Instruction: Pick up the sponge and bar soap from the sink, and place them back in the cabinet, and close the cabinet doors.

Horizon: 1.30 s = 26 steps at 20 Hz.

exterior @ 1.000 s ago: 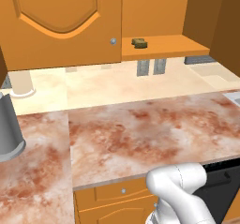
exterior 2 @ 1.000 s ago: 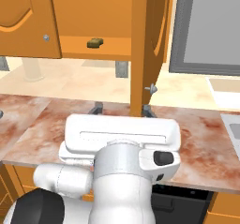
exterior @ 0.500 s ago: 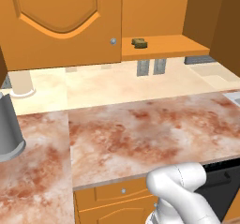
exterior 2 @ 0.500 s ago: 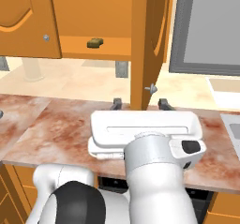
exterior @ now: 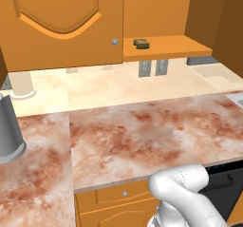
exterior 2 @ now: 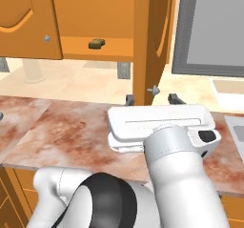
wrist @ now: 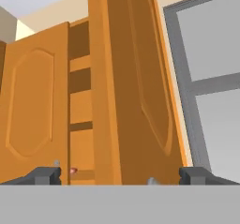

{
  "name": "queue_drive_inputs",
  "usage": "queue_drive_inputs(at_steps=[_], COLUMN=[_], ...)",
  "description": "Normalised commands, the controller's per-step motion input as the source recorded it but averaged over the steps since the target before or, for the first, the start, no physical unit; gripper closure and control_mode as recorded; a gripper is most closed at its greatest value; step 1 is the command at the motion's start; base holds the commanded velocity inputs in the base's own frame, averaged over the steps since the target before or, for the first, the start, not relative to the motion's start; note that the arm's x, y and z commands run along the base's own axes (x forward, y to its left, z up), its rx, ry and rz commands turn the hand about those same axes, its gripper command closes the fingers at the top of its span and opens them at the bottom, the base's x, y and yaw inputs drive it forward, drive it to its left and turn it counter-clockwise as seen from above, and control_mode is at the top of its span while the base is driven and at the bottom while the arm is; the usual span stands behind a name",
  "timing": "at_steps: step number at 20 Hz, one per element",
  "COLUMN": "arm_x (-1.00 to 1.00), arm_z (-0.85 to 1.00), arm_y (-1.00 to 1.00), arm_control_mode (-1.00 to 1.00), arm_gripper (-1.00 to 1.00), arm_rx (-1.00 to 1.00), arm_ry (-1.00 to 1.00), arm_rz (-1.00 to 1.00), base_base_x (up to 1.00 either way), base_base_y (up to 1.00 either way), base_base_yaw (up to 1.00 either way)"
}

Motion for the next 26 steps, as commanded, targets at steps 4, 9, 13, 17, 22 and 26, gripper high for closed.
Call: queue_drive_inputs(at_steps=[4, 9, 13, 17, 22, 26], arm_x=[0.3, 0.3, 0.31, 0.37, 0.29, 0.29], arm_z=[0.0, 0.0, -0.01, 0.0, -0.01, -0.14], arm_y=[-0.11, -0.06, -0.14, -0.23, -0.25, -0.02], arm_control_mode=[-1.0, -1.0, -1.0, -1.0, -1.0, -1.0], arm_gripper=[-1.0, -1.0, -1.0, -1.0, -1.0, -1.0], arm_rx=[0.0, 0.0, 0.0, 0.01, 0.01, 0.0], arm_ry=[0.0, 0.0, 0.0, 0.0, 0.0, 0.0], arm_rz=[0.07, 0.07, 0.07, 0.08, 0.09, 0.06], base_base_x=[0.0, 0.0, 0.0, 0.0, 0.0, 0.0], base_base_y=[0.0, 0.0, 0.0, 0.0, 0.0, 0.0], base_base_yaw=[0.0, 0.0, 0.0, 0.0, 0.0, 0.0])
